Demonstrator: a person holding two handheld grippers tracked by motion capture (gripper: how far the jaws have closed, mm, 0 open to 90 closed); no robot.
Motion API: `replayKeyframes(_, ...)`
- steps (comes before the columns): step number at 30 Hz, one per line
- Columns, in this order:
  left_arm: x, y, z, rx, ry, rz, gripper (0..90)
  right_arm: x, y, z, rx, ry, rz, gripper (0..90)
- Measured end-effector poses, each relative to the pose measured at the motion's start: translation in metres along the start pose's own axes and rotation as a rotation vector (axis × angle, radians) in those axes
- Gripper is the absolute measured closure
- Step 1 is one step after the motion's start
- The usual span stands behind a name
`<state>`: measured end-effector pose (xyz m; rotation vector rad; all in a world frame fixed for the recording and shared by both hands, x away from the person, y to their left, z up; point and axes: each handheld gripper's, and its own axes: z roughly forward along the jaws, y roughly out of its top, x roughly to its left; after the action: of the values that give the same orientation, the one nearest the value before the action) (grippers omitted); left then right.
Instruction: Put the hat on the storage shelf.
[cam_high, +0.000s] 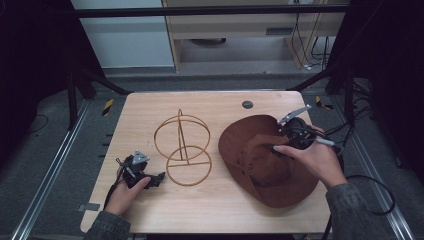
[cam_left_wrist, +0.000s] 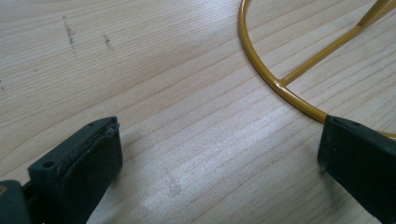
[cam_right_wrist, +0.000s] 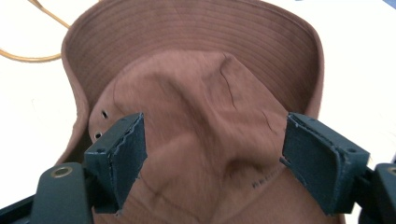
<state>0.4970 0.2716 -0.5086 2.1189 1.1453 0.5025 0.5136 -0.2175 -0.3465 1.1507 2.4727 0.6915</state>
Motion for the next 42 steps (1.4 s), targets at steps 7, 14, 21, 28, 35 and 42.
replayKeyframes(7, 0.0, 0.0, 0.0, 0.0, 0.0, 0.001, 0.0, 0.004, 0.008, 0.018, 0.035, 0.035, -0.046, 25.2)
replayKeyframes(14, 0.0, 0.0, 0.0, 0.0, 0.0, 0.002, 0.0, -0.002, 0.007, 0.038, 0.078, 0.076, -0.049, 35.8)
replayKeyframes(21, 0.0, 0.0, 0.0, 0.0, 0.0, 0.0, 0.0, -0.005, 0.004, 0.047, 0.1, 0.114, -0.055, 48.4)
replayKeyframes(28, 0.0, 0.0, 0.0, 0.0, -0.002, 0.002, 0.0, -0.006, 0.004, 0.048, 0.103, 0.131, -0.052, 39.5)
replayKeyframes(35, 0.0, -0.001, -0.001, 0.0, -0.001, 0.003, 0.0, 0.0, 0.004, 0.054, 0.126, 0.089, -0.093, 28.0)
replayKeyframes(42, -0.001, -0.002, -0.002, -0.001, -0.002, 0.003, 0.0, -0.001, 0.004, 0.064, 0.147, 0.088, -0.101, 37.5)
